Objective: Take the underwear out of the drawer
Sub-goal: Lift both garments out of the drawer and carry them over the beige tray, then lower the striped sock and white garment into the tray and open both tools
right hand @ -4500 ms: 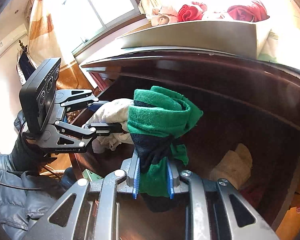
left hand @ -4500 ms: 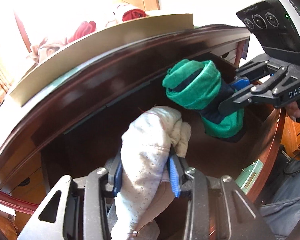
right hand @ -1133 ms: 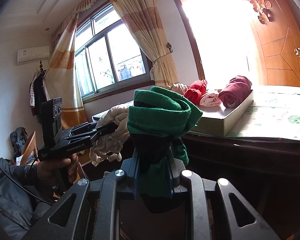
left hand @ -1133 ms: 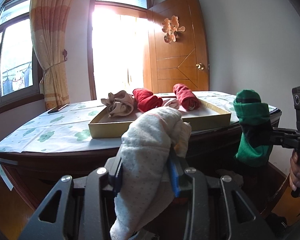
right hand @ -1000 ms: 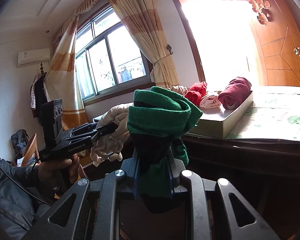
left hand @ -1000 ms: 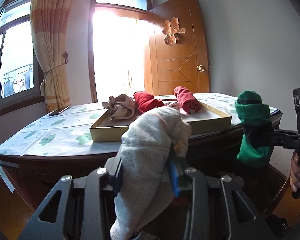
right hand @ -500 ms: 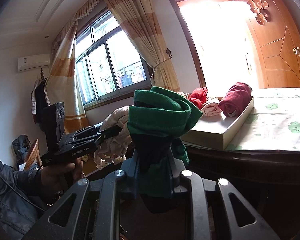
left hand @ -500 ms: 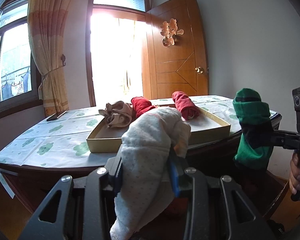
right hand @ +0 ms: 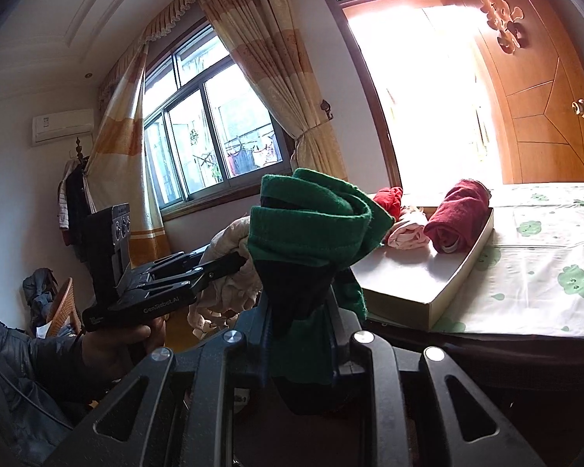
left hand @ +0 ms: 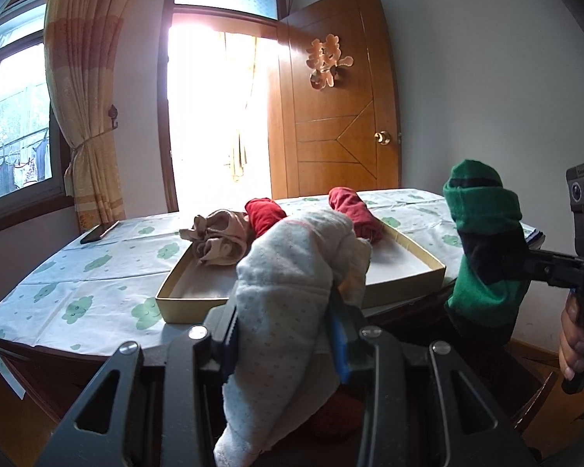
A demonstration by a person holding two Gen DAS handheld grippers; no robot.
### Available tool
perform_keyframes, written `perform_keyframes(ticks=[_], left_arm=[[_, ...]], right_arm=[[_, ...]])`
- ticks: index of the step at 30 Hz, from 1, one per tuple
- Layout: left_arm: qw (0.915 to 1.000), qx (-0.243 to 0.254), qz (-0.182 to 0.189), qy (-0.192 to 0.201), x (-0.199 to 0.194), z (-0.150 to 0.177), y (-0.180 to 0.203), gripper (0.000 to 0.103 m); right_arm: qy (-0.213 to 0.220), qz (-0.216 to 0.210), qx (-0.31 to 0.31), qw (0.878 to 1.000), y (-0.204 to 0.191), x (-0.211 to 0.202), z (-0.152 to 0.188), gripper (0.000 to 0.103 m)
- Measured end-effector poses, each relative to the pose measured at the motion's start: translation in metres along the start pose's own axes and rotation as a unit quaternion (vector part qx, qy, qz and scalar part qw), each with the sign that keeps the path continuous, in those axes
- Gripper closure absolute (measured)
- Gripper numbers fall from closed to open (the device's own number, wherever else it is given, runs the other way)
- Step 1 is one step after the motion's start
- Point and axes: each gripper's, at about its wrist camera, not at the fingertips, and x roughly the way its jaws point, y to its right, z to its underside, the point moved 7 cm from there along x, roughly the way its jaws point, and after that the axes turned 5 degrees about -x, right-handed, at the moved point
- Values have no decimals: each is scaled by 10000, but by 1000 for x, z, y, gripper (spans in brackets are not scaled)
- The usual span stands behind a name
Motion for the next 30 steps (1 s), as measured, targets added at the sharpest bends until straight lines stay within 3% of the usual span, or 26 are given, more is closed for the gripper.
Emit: perform_keyframes(ticks=[9, 15, 30], left_arm=[[9999, -3, 125, -23, 14, -32, 6, 66], [9995, -16, 170, -249, 43, -58, 6, 66], [9944, -664, 320, -758, 121, -114, -11, 66]], right_arm=[[-100, 162, 272, 9994, 20, 8, -25, 79], [-190, 242, 651, 9974, 51, 22, -48, 79], [-505, 585, 993, 9920, 105, 85, -98, 79]])
